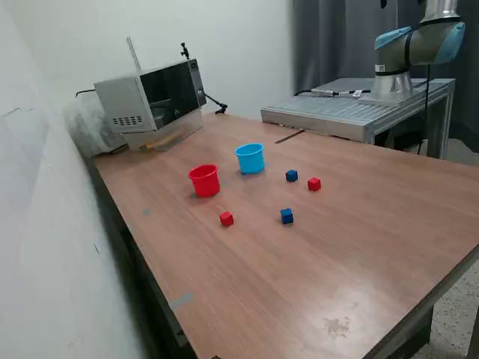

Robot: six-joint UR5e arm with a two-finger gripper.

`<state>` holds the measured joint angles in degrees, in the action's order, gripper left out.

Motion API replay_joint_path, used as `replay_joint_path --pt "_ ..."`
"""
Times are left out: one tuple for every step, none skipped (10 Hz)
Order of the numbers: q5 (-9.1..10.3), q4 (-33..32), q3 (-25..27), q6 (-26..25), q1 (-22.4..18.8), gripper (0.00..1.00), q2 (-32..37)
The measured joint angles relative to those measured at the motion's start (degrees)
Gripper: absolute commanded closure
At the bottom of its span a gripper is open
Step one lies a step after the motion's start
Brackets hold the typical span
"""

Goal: Place red objects in the red bin, and blue objects in the blue bin.

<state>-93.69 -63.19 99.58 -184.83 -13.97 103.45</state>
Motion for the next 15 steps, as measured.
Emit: replay_joint_path --pt "-0.02 -2.53 0.13 0.02 0.93 0.00 -0.10" --pt "-0.03 -5.82 0.24 0.05 2.16 0.00 -0.19" --pt "-0.07 -7.92 0.20 0.07 2.96 0.00 -0.25" --pt "-0.11 -8.93 0.01 0.08 3.40 0.00 -0.30" --pt "-0.10 -9.29 -0.24 0.10 3.61 0.00 -0.32" --pt "-0.06 -9.38 -0.45 0.14 3.73 0.00 -0.33" --pt "-0.03 -9.40 -0.60 0.15 3.91 0.00 -0.45" --pt "-0.01 -9.56 -0.72 0.17 4.18 0.00 -0.58" --pt "0.08 -10.15 -0.91 0.15 4.54 0.00 -0.76" --pt "0.18 -11.52 -1.14 0.15 4.92 0.00 -0.92" --pt "0.18 -13.05 -1.54 0.13 5.34 0.00 -1.35" --pt "0.08 -14.19 -2.60 0.07 5.68 0.00 -2.33" --pt "-0.12 -15.48 -3.95 -0.11 5.91 0.00 -3.45" --pt "-0.38 -17.67 -4.94 -0.33 6.05 0.00 -4.24" --pt "-0.56 -20.19 -5.46 -0.52 6.37 0.00 -4.83"
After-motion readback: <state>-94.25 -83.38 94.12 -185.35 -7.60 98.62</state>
